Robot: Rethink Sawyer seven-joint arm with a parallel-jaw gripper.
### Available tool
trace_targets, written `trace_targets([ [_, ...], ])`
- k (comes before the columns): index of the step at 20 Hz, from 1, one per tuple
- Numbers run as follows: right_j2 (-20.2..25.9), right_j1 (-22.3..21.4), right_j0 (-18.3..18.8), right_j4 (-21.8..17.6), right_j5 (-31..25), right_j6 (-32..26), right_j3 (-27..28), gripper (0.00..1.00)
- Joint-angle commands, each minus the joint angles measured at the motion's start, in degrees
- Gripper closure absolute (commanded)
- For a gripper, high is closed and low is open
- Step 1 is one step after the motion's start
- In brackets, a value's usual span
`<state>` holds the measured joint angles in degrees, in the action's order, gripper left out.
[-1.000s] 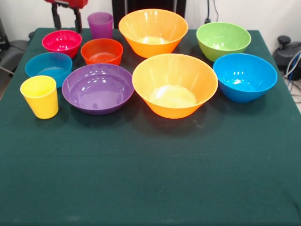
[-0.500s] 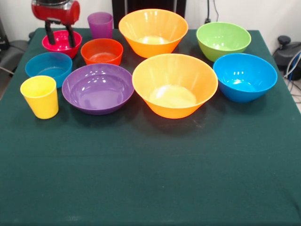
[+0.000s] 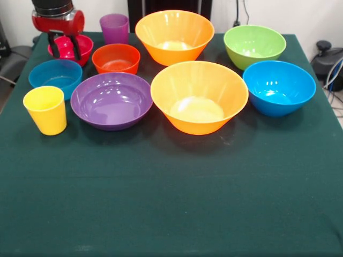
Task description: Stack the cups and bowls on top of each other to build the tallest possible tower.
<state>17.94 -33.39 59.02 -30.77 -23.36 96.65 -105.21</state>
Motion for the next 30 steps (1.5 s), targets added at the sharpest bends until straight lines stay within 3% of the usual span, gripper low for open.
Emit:
trace_targets([
  [1, 5.7, 0.8, 0.7, -5.7, -4.7, -12.0, 3.2, 0.00],
  [12, 7.6, 0.9, 2.5, -5.8, -8.6, -13.6, 6.2, 0.00],
  [19, 8.6, 7.6, 3.6, -7.8, -9.0, -15.2, 12.2, 0.00],
  [23, 9.0, 8.7, 4.0, -9.3, -8.1, -15.1, 13.7, 0.00],
  [30, 9.3, 6.8, 5.9, -11.3, -7.4, -14.7, 12.0, 0.00],
])
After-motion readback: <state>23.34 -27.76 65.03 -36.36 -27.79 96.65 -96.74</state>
